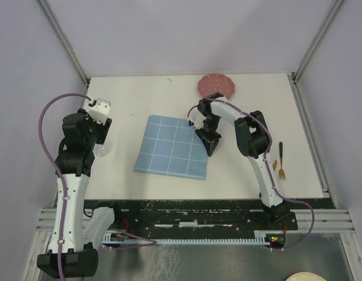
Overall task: Set the dinner table for one person
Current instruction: Move the napkin to the center of the board.
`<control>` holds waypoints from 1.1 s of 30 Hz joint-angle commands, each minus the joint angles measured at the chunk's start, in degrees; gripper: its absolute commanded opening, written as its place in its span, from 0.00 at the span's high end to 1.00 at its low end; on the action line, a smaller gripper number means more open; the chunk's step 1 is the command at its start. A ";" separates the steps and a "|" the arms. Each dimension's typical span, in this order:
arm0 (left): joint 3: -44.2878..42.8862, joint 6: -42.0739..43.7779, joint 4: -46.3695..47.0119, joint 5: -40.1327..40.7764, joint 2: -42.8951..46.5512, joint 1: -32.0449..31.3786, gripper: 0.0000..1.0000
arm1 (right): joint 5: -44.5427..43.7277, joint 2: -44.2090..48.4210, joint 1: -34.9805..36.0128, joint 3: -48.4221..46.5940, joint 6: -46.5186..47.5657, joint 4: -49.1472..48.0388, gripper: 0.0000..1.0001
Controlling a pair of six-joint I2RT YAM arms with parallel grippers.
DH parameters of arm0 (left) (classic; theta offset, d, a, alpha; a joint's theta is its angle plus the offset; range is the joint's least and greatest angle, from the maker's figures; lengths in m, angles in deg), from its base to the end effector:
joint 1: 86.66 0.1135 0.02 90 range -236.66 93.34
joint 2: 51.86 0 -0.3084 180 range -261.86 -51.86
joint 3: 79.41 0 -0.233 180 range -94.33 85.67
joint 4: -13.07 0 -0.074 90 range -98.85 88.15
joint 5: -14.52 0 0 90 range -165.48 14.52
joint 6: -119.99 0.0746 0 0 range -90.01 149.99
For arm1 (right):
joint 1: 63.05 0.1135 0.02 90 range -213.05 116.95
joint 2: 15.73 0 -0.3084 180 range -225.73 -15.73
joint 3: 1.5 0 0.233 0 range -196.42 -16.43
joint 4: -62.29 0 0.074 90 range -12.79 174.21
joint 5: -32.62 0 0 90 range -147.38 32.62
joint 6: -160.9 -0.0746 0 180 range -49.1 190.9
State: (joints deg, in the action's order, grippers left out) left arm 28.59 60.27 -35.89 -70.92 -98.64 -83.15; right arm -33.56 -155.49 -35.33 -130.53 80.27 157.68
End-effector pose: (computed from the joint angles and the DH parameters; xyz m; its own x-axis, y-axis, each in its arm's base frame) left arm 0.1548 0.0154 0.3778 -0.4144 0.4782 -0.7744 0.0872 0.8678 0.4892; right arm 0.3798 0.2336 0.1327 -0.7860 -0.5812 0.2108 -0.4604 0.7777 0.4280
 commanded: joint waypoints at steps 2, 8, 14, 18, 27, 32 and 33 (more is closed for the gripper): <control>-2.52 2.96 1.49 -0.78 0.21 -0.10 0.33 | -4.90 8.87 -0.24 -0.46 0.87 -1.78 0.98; -2.20 3.29 1.42 -0.56 0.25 -0.09 0.33 | -2.67 10.87 -0.22 -3.13 0.83 -1.17 0.98; -3.22 2.13 1.42 -0.98 -1.22 -0.10 0.33 | 0.11 3.99 1.10 -8.58 1.56 0.69 0.98; -4.18 0.98 1.35 -1.01 -2.25 -0.09 0.33 | 1.89 -0.99 3.04 -12.89 1.84 1.96 0.98; -4.38 -0.03 0.52 -0.39 -2.82 -0.08 0.33 | 5.03 -3.13 4.89 -14.04 2.37 2.53 0.98; -3.76 0.15 0.54 -0.12 -2.77 -0.13 0.33 | 5.23 -0.26 7.12 -9.33 2.54 0.75 0.98; -3.74 -0.06 0.54 -0.25 -2.77 -0.10 0.33 | 5.16 -0.54 7.44 -9.17 2.45 0.59 0.98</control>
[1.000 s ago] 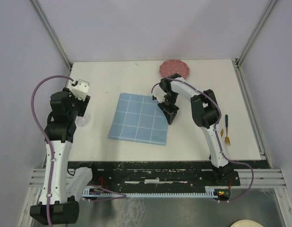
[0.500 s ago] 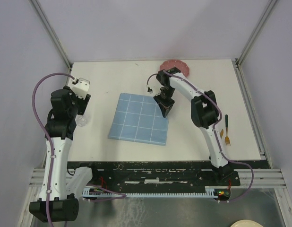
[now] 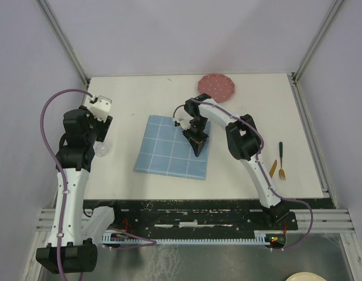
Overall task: Set the dinner table for one person
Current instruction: Move the napkin to the center of the board.
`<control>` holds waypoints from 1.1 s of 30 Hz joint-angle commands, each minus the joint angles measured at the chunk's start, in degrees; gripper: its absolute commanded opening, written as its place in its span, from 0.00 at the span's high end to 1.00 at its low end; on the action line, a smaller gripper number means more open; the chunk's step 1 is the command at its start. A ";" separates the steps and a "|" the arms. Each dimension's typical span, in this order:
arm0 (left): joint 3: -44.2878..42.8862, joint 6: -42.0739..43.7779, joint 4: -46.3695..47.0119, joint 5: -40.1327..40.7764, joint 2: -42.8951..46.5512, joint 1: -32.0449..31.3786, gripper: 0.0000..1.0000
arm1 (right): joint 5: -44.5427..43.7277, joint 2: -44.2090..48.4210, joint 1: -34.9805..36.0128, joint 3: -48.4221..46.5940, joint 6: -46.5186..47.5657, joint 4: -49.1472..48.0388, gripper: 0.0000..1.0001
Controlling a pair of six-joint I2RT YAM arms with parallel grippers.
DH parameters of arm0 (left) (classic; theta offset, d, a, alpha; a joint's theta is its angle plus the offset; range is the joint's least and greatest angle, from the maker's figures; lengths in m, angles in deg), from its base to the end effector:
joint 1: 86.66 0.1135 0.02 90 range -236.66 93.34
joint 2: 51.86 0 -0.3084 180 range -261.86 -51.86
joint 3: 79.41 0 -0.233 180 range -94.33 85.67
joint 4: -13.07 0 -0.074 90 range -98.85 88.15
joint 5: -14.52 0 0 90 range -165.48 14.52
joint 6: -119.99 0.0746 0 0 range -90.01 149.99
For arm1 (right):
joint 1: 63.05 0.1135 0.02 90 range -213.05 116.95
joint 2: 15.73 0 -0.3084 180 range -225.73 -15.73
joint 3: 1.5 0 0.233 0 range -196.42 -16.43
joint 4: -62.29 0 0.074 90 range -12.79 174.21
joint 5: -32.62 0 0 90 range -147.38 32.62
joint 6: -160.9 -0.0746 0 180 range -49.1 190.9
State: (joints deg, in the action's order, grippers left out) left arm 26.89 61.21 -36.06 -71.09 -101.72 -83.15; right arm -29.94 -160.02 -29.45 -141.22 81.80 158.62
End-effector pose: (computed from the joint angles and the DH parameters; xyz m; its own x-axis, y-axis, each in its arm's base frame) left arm 0.1678 0.0160 0.3800 -0.4321 0.4913 -0.7563 0.1097 0.8610 0.4966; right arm 0.3776 0.2921 0.1373 -0.7240 -0.6825 0.1001 -0.5657 0.6705 0.4801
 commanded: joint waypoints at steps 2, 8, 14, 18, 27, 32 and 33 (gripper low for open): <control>-2.16 -1.40 0.81 -0.28 0.06 -0.13 0.33 | 1.56 2.50 1.91 1.02 0.95 0.16 0.98; -2.94 -1.87 0.97 -0.38 -0.58 -0.09 0.33 | 2.43 1.93 2.32 0.14 1.20 1.05 0.98; -2.12 -2.27 0.95 -0.51 -0.27 -0.10 0.33 | 3.93 4.49 5.03 1.25 2.63 2.00 0.98; -1.65 -1.98 0.96 -0.51 -0.16 -0.10 0.33 | 5.24 6.55 8.89 2.18 4.24 3.14 0.98; -0.92 -1.87 1.52 -0.23 0.24 -0.15 0.33 | 4.94 9.30 17.05 5.25 4.45 2.89 0.98; -0.59 -1.87 2.07 -0.21 0.55 -0.19 0.33 | 5.31 8.22 19.24 6.22 4.47 2.85 0.98; -0.57 -1.82 2.18 -0.25 0.43 -0.09 0.33 | 5.23 7.90 19.48 6.35 4.56 2.80 0.98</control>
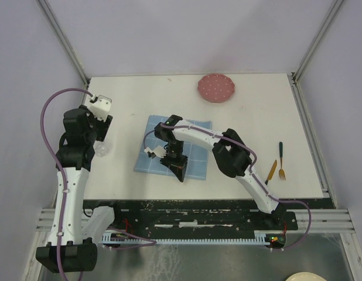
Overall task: Set the dinner table for one person
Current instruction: Move the napkin to the center of the board.
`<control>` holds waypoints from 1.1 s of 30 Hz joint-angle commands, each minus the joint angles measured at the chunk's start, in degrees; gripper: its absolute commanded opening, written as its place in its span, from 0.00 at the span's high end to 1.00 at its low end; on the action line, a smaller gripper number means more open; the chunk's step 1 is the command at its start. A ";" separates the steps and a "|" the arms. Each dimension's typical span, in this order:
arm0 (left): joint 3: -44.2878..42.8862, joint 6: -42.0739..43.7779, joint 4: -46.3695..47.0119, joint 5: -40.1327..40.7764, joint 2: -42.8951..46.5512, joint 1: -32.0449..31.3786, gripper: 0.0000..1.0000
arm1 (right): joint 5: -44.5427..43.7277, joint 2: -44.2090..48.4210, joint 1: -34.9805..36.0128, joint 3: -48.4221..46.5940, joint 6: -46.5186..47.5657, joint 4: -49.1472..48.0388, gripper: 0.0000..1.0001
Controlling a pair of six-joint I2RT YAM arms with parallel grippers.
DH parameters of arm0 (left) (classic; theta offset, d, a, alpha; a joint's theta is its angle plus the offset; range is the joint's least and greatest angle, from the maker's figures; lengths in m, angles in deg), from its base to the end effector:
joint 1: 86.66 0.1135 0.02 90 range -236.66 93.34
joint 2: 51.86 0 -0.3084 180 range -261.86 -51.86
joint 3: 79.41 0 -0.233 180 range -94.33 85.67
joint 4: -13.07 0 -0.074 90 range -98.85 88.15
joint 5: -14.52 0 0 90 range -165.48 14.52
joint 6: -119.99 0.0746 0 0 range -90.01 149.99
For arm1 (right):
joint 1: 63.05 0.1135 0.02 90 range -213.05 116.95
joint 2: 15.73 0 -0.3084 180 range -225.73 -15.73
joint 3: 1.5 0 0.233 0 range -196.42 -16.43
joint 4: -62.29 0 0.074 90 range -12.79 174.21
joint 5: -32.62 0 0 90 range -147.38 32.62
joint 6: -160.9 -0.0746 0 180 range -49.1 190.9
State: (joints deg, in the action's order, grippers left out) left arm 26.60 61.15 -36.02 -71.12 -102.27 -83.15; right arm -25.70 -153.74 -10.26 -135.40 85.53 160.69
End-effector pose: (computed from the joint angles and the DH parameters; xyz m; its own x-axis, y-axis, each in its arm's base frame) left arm 0.1703 0.0161 0.3805 -0.4349 0.4902 -0.7554 0.1116 0.8617 0.4950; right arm 0.2420 0.3836 0.1689 -0.4174 -0.9052 0.0801 -0.7383 0.3892 0.5508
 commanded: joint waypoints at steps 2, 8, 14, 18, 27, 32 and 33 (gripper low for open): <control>-0.37 -1.80 2.42 -0.27 0.92 -0.10 0.33 | 0.73 0.75 0.55 0.44 0.83 0.67 0.98; -0.61 -1.81 2.64 -0.57 0.83 -0.14 0.33 | 0.21 -1.53 0.69 -0.40 0.77 0.63 0.98; -0.61 -1.65 2.79 -0.49 0.84 -0.08 0.33 | -0.47 -3.87 1.41 -1.63 0.75 0.62 0.98; -0.61 -1.47 2.94 -0.25 0.91 -0.09 0.33 | -1.56 -4.78 1.77 -1.84 0.62 0.34 0.98; -0.07 -1.58 2.92 -0.06 1.34 -0.08 0.33 | -5.85 -5.81 1.73 0.31 -0.56 -2.14 0.98; -0.06 -1.50 2.98 0.27 1.55 -0.10 0.33 | -7.46 -6.34 1.47 0.15 -1.17 -2.58 0.98; 0.00 -1.49 3.07 0.34 1.56 -0.15 0.33 | -7.62 -6.37 1.42 0.15 -1.37 -2.66 0.98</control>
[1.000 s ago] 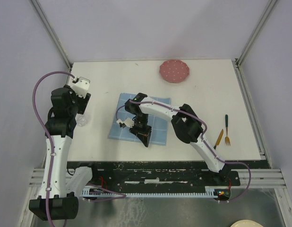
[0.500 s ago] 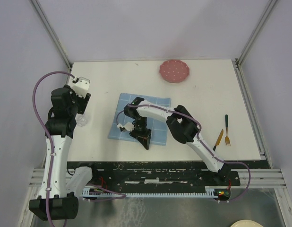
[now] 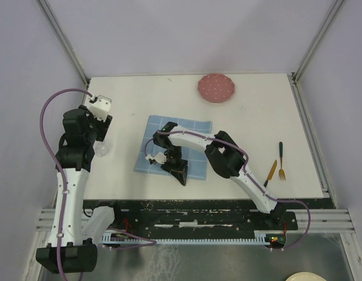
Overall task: Set the dinner table for one person
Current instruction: Move the napkin to the center of the board.
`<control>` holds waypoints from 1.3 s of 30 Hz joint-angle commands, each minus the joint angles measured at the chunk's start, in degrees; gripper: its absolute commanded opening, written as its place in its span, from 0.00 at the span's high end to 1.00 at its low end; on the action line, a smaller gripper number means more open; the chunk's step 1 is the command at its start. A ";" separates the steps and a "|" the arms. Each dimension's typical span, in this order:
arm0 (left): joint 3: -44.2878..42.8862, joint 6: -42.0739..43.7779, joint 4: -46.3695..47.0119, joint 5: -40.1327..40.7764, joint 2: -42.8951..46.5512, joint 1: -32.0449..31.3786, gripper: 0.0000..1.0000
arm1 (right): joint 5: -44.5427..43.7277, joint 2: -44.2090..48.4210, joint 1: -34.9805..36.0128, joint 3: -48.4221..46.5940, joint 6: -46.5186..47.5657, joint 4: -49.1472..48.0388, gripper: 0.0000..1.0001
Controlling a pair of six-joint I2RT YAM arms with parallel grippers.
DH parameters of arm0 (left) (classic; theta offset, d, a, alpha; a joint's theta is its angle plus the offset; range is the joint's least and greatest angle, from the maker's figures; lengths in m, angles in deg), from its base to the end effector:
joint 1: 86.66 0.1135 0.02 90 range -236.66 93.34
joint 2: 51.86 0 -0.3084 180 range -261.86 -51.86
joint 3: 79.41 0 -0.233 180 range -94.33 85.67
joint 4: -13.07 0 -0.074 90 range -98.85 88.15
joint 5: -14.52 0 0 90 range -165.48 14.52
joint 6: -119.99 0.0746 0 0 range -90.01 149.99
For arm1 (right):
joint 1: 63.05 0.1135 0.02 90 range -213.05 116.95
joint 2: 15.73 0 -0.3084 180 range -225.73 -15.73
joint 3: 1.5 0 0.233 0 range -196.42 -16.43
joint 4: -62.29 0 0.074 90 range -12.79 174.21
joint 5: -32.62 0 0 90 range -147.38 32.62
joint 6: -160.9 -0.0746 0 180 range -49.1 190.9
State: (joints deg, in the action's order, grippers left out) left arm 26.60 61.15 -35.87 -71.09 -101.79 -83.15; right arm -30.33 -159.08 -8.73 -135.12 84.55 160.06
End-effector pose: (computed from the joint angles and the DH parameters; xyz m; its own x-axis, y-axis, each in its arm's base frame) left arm 0.1682 0.0160 0.3821 -0.4268 0.4907 -0.7596 0.1057 0.8613 0.4970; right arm 0.2377 0.3893 0.1243 -0.3887 -0.9016 0.1899 -0.7568 0.4299 0.4924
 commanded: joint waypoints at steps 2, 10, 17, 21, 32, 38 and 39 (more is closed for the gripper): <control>0.08 -1.53 3.08 0.36 1.12 -0.08 0.33 | -3.75 -1.18 -0.41 -0.22 -0.63 -2.30 0.98; 0.27 -1.13 3.24 0.47 1.01 -0.08 0.33 | -5.00 -2.18 -3.34 -1.53 -1.61 -2.33 0.98; 0.18 -1.29 3.61 0.03 0.33 -0.09 0.33 | -5.23 -0.94 -3.97 -2.22 -1.38 -1.70 0.98; -0.07 -1.34 3.80 0.00 0.06 -0.08 0.33 | -6.25 0.82 -3.95 -2.83 -1.18 -1.66 0.98; 0.12 -1.62 3.96 -0.09 0.42 -0.08 0.33 | -7.16 3.58 -5.04 -4.45 -1.35 -1.68 0.98; -0.08 -1.82 3.96 -0.22 0.50 -0.10 0.33 | -8.75 2.63 -4.97 -4.22 -1.72 -2.34 0.98; -0.08 -1.98 3.86 -0.29 0.50 -0.08 0.33 | -8.50 2.42 -5.01 -4.25 -1.70 -2.32 0.98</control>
State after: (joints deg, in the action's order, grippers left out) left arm 26.97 61.15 -34.67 -71.09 -101.90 -83.15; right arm -37.06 -158.73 -13.62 -137.37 82.65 159.80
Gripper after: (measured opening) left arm 0.665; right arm 0.023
